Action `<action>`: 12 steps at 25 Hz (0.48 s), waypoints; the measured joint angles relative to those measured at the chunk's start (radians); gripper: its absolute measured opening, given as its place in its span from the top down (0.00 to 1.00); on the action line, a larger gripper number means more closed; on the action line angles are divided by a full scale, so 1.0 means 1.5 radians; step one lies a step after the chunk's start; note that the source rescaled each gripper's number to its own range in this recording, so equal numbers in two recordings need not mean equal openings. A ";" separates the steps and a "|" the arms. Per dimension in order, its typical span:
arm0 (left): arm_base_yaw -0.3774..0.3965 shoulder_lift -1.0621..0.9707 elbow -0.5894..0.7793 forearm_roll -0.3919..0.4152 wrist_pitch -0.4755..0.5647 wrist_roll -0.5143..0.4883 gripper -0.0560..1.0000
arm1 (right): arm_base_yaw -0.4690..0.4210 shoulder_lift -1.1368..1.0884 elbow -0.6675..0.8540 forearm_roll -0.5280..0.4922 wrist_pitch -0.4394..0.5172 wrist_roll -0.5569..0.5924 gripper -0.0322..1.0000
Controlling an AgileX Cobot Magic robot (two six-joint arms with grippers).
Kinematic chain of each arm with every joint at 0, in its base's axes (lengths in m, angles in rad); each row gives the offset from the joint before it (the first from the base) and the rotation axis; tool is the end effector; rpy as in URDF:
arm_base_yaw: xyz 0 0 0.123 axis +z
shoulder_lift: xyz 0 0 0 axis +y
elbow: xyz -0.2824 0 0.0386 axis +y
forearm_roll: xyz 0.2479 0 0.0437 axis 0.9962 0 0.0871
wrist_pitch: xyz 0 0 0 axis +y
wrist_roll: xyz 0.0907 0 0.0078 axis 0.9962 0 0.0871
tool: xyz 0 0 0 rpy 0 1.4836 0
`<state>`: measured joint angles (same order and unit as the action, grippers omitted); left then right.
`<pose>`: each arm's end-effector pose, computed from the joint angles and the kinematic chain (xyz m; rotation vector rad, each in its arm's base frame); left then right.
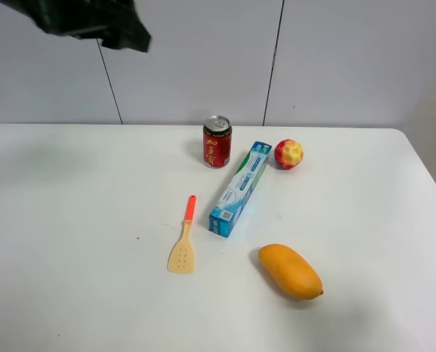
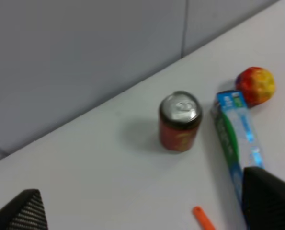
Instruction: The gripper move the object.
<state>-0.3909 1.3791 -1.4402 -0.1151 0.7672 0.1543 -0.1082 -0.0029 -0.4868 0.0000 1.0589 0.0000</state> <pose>0.2773 -0.1221 0.4138 0.5472 2.1275 -0.2675 -0.0037 0.0004 0.2736 0.1110 2.0505 -0.0672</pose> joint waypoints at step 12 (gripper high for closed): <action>0.245 -0.528 0.318 0.048 0.168 -0.017 0.30 | 0.000 0.000 0.000 0.000 0.000 0.000 0.00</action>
<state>-0.0228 0.5873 -0.9628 -0.0434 1.0192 0.1294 -0.1082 -0.0029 -0.4868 0.0000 1.0589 0.0000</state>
